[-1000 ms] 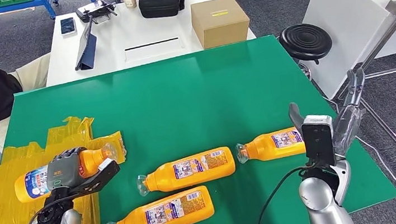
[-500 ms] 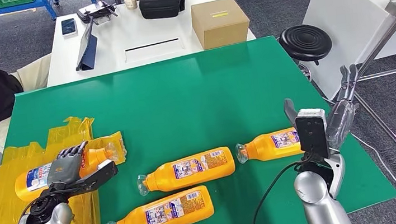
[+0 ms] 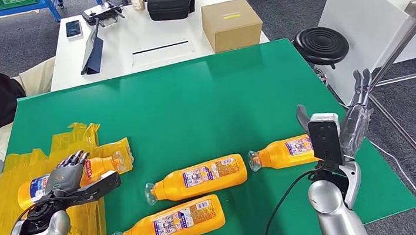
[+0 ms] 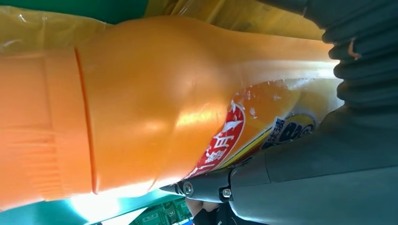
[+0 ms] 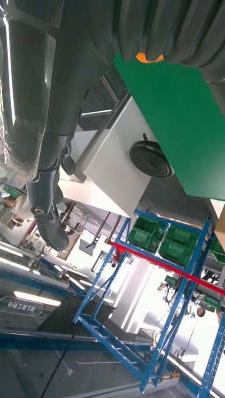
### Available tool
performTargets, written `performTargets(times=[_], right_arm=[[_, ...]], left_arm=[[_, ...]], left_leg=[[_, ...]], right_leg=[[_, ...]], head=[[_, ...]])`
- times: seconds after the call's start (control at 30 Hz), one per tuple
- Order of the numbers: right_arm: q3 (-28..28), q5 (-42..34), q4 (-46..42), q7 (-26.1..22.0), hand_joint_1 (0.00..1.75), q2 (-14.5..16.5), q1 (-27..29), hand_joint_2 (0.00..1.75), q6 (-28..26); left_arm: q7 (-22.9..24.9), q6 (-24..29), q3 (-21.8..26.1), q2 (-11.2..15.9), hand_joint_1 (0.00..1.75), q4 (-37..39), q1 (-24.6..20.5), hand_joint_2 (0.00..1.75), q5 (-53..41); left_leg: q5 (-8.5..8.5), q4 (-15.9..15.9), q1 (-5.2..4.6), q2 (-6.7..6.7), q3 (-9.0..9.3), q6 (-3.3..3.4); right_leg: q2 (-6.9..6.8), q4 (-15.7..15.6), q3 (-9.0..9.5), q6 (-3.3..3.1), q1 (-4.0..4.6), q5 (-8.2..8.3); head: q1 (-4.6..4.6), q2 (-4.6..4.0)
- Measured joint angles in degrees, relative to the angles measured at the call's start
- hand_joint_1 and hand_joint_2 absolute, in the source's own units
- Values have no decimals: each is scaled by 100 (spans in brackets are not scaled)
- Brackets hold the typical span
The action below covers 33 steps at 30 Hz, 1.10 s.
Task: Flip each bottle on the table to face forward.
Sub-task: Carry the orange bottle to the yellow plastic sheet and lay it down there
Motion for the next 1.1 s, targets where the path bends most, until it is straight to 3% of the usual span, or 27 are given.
performTargets(times=[0.37,1.1], right_arm=[[-59,17,0,39,0,42,7,175,32],[-320,-71,45,41,0,165,105,175,227]], left_arm=[[12,0,-20,0,0,-110,41,0,12],[263,205,64,-42,0,-1178,535,0,152]], left_leg=[[2,0,-1,0,2,-3],[3,1,1,4,-21,-3]], right_leg=[[0,0,2,0,-1,0],[1,0,-25,0,0,1]], head=[[0,0],[1,0]])
